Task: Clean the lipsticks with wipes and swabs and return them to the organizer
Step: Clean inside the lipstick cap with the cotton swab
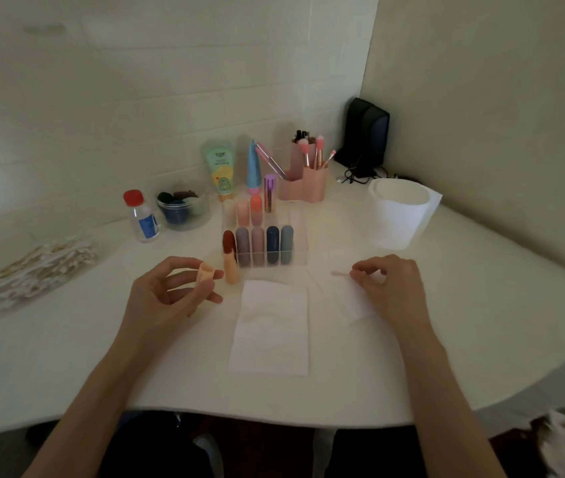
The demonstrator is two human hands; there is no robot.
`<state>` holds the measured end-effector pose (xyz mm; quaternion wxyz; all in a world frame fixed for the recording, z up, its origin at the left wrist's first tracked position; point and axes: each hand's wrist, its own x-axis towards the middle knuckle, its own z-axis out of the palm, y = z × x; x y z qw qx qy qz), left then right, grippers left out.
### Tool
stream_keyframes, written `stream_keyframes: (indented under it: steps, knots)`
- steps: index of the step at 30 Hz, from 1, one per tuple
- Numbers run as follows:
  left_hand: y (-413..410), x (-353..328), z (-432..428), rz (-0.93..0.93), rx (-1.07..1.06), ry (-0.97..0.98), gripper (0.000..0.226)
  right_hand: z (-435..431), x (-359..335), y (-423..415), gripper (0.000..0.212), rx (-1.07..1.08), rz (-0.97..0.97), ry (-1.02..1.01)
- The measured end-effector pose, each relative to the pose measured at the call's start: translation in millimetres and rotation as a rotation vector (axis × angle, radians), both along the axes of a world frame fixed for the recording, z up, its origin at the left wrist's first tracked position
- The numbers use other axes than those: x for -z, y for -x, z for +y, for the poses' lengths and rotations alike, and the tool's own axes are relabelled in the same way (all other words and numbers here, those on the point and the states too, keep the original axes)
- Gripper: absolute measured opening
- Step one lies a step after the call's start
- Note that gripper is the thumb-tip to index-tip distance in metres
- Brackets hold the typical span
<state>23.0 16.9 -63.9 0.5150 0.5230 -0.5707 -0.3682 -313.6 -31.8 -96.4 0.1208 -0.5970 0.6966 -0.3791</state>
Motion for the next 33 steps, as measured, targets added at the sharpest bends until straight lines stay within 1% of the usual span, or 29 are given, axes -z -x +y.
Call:
stream_keyframes:
  steps: [4, 7, 8, 10, 12, 16, 19, 25, 27, 29, 31, 33]
  knots:
    - [-1.0, 0.9, -1.6, 0.027, -0.013, 0.000, 0.021, 5.9, -10.0, -15.8, 0.015, -0.021, 0.042, 0.106]
    - [-3.7, 2.9, -3.2, -0.008, -0.026, 0.023, 0.022, 13.4, -24.5, -48.6, 0.015, -0.174, 0.020, 0.181]
    - [-4.5, 3.3, -3.4, -0.018, -0.021, 0.032, 0.022, 15.8, -27.8, -61.9, 0.016, -0.241, 0.000, 0.169]
    - [-5.6, 3.9, -4.2, -0.002, -0.008, 0.050, 0.021, 17.9, -33.6, -88.5, 0.021, -0.343, -0.015, 0.078]
    - [-6.2, 4.0, -4.7, 0.040, 0.004, 0.064, 0.019, 16.4, -39.0, -112.9, 0.029, -0.385, -0.015, -0.039]
    - [-7.4, 4.8, -5.4, 0.061, 0.037, 0.070, 0.022, 11.9, -45.8, -148.7, 0.035, -0.358, -0.053, -0.142]
    - [-8.0, 7.0, -8.2, 0.071, 0.031, 0.049, 0.024, 6.4, -41.8, -164.5, 0.036, -0.288, 0.026, -0.162]
    - [-13.2, 12.6, -11.0, 0.004, 0.064, 0.072, 0.009, -4.6, -34.1, -181.0, 0.036, -0.228, 0.080, -0.231]
    - [-12.8, 13.2, -12.3, 0.015, 0.070, 0.077, 0.006, -5.6, -31.6, -182.2, 0.032, -0.226, 0.097, -0.211]
    - [-12.4, 14.7, -14.3, 0.055, 0.069, 0.069, 0.011, -3.6, -32.4, -183.1, 0.028, -0.232, 0.095, -0.155]
    - [-12.9, 16.2, -15.0, 0.060, 0.048, 0.063, 0.016, -0.2, -33.3, -184.4, 0.026, -0.278, 0.041, -0.050]
    - [-13.6, 16.2, -14.0, 0.032, 0.021, 0.072, 0.007, 4.2, -35.3, -185.4, 0.026, -0.348, -0.048, 0.015]
